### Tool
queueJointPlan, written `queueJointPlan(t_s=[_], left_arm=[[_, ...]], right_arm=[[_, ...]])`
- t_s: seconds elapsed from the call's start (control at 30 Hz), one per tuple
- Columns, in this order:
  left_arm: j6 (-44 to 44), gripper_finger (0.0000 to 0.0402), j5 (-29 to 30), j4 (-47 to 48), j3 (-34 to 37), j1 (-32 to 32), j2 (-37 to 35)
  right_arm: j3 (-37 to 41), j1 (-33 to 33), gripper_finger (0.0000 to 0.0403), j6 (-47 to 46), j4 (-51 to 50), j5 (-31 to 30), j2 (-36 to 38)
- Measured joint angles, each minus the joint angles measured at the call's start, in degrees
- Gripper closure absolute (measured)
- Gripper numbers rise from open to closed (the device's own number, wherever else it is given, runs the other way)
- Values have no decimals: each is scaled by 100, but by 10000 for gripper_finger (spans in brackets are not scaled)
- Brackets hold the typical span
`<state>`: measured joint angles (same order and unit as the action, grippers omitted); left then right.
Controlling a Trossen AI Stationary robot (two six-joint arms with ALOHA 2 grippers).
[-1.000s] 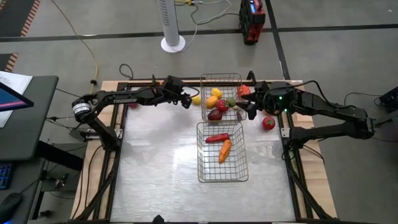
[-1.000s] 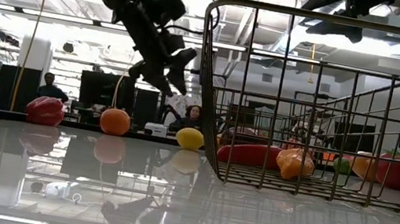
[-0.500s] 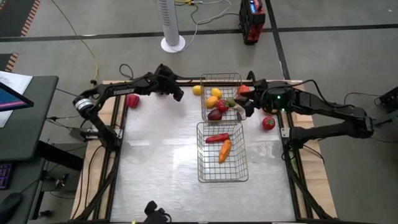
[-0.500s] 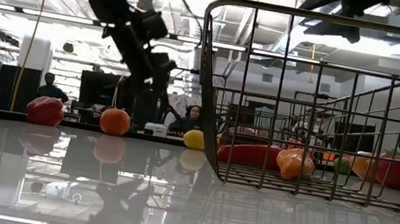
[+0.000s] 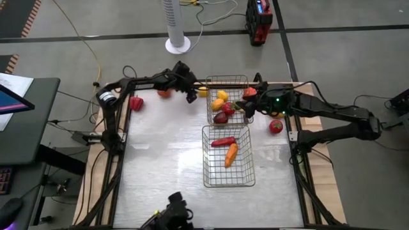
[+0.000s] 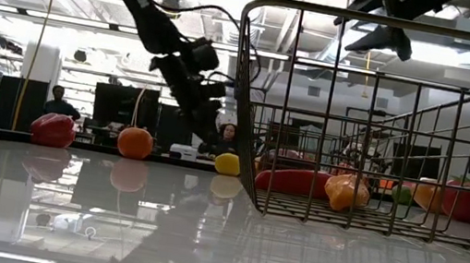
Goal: Sort produce into baskets
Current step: Put the yellow lemon into the top wire basket
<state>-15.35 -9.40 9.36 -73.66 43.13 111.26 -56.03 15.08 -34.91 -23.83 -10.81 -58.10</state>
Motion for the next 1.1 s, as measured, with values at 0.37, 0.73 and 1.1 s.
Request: queueJointPlan(t_s=[0.37,0.73,1.1], left_arm=[[-1098,87,-677,331,-839,-15,631],[-849,101,-549,271,-967,-163,1089],[-644,205,-382,-9,-967,-296,1086]], right_arm=[[0,88,112,-121,-5,-155,-20],[0,88,112,-123,-10,-157,-18],[0,82,112,-119,-12,-149,-18]])
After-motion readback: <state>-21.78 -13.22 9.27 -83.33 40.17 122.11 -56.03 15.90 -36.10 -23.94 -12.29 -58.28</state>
